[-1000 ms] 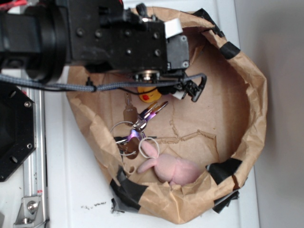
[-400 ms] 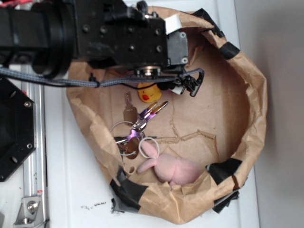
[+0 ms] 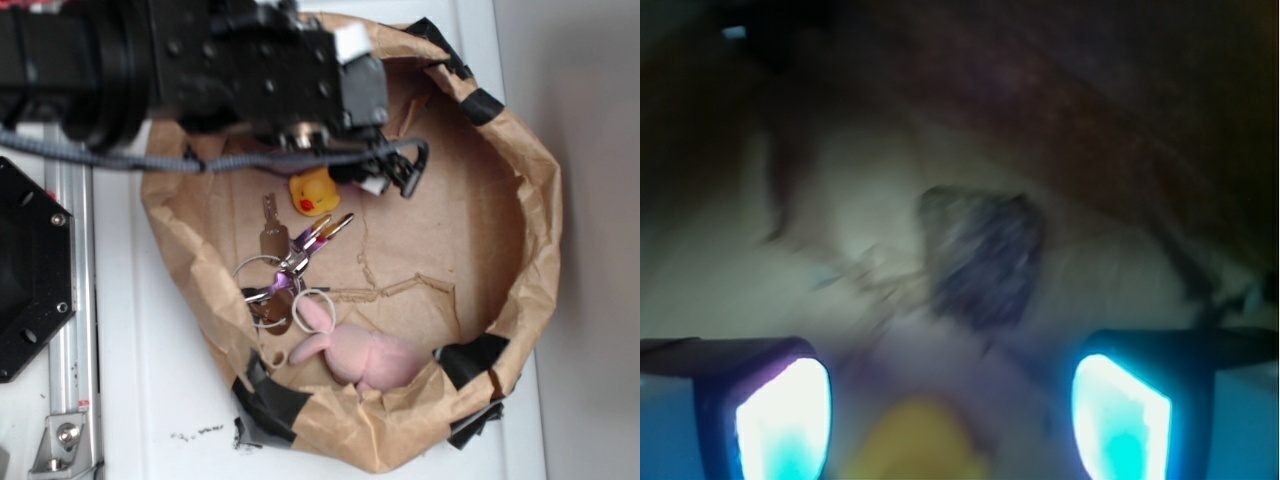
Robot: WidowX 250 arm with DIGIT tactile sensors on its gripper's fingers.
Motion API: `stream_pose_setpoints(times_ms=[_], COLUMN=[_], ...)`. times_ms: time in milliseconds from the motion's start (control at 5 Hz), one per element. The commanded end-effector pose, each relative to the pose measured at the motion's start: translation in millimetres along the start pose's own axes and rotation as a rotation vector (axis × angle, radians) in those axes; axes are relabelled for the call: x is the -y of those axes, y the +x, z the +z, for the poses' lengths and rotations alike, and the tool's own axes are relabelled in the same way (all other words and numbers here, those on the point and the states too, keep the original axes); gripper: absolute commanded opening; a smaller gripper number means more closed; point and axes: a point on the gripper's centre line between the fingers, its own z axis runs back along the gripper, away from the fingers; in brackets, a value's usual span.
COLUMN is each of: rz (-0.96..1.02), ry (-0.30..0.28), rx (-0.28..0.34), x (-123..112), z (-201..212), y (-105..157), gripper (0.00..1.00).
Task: Grab the rock.
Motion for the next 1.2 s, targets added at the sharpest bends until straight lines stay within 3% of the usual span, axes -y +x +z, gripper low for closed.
stream_pose_setpoints(times_ms=[0, 400, 600, 1000], rz=[0.024, -0.013, -0.027, -0.104], ry=[-0.014, 0.024, 0.041, 0.008], rx=[0.078, 0.118, 0.132, 0.150], x=[-4.1, 11.7, 13.2, 13.6], z=[-12.2, -23.0, -31.6, -13.9], y=[21.1, 12.2, 6.0, -0.2], gripper=[1.00, 1.00, 0.00, 0.00])
